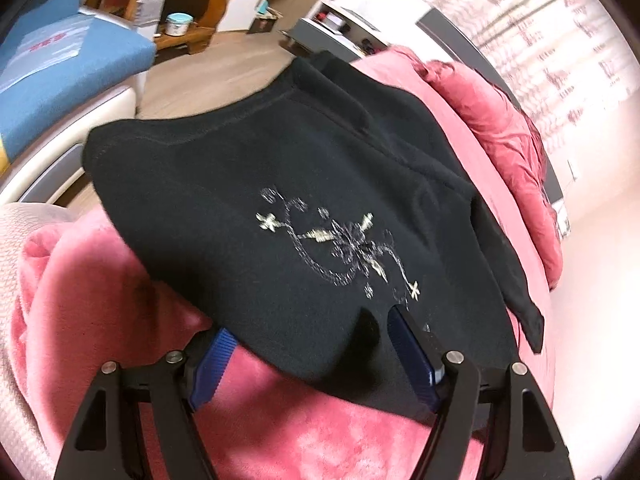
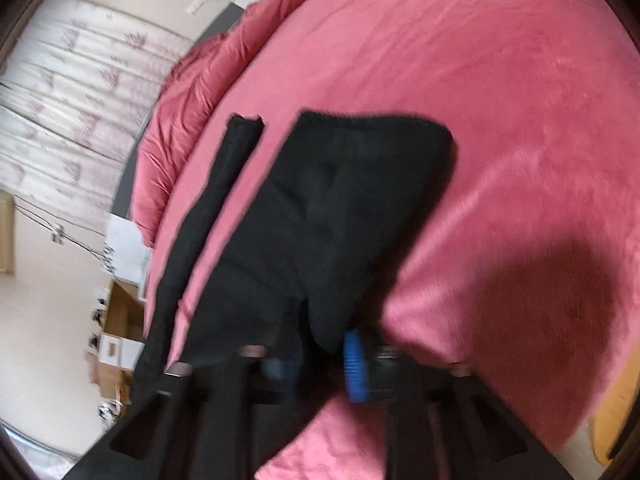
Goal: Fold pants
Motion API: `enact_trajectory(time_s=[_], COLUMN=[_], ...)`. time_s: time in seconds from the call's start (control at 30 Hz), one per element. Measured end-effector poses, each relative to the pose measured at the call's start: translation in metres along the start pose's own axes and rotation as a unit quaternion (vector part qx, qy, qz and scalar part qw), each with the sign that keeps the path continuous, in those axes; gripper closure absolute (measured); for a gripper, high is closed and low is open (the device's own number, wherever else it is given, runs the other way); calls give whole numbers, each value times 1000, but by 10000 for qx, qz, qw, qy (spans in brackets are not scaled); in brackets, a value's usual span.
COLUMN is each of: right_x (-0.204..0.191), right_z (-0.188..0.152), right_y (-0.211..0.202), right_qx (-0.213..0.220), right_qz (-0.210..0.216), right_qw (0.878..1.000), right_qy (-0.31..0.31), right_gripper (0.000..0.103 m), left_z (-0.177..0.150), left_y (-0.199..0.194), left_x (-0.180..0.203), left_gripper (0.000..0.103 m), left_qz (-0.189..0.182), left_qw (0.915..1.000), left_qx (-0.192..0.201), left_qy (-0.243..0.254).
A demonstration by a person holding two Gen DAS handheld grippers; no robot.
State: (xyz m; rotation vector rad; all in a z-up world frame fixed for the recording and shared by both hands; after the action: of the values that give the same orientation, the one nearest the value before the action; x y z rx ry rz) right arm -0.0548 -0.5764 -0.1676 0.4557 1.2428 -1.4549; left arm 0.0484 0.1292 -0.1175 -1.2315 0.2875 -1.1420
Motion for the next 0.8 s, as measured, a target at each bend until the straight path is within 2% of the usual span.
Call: enact_trajectory(time_s=[0.03,0.1,0.17,0.2,0.27,0.33,0.4,0.47,0.63,0.67,0.7,0.73,0.77,0.8], right_x=[-4,-6,0,4,10,10,5,7,24,24,24,23,21,16], right_z=[4,18,27,31,35,38,39,40,24,25,25,26,27,31], right_y=[-1,-1,7,13,20,21,28,29,13,15,15,14,12,9], right_qx=[140,316,232,173,83,63,3,-73,9,20,24,22,33,83], right_qz=[-2,-76,-209,-254,-483,-497,-507,-554,-552,-571,-607,-651,-700,-750], right_qw=[9999,9994,9991,9989,9983,9985,9986,9984,9980,9977,9974,9972,9971,9969], right_qy=[-8,78,283,343,324,226,150,113,307,361,381,357,310,213], right_gripper=[38,38,40,43,56,57,65,80,88,90,90,92,93,94], left_z=[1,3,7,10,15,20,26,29,31,32,33,33,33,33], left_y=[1,2,2,2,3,6,8,13,23,24,25,24,22,19], left_x=[-1,-3,-6,-9,-15,-22,-26,-24,-20,-19,-18,-19,-22,-25], left_gripper=[27,27,28,28,28,28,28,28,31,36,51,75,82,85], left_qz=[43,98,51,17,-28,-70,-52,48,356,452,530,617,689,598], left_qw=[10000,9999,9995,9989,9977,9956,9938,9938,9934,9941,9949,9953,9955,9965], left_qx=[-13,-15,16,42,17,-21,0,5,-19,-53,-93,-105,-98,-90], left_qy=[-23,-121,-303,-456,-681,-939,-1112,-1113,-1087,-988,-858,-735,-642,-574])
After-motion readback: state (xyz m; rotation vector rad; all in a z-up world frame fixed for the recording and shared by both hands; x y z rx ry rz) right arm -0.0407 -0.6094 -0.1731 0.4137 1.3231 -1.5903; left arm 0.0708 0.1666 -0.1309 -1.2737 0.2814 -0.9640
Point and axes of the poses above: each gripper's, at about its wrist camera, not at the fingertips, and y roughly the way its jaws point, x to its right, z to its top, the point moved 4 cm from there along y, roughly the way its jaws point, and after that the axes turned 10 degrees about z, right-handed, at the moved point
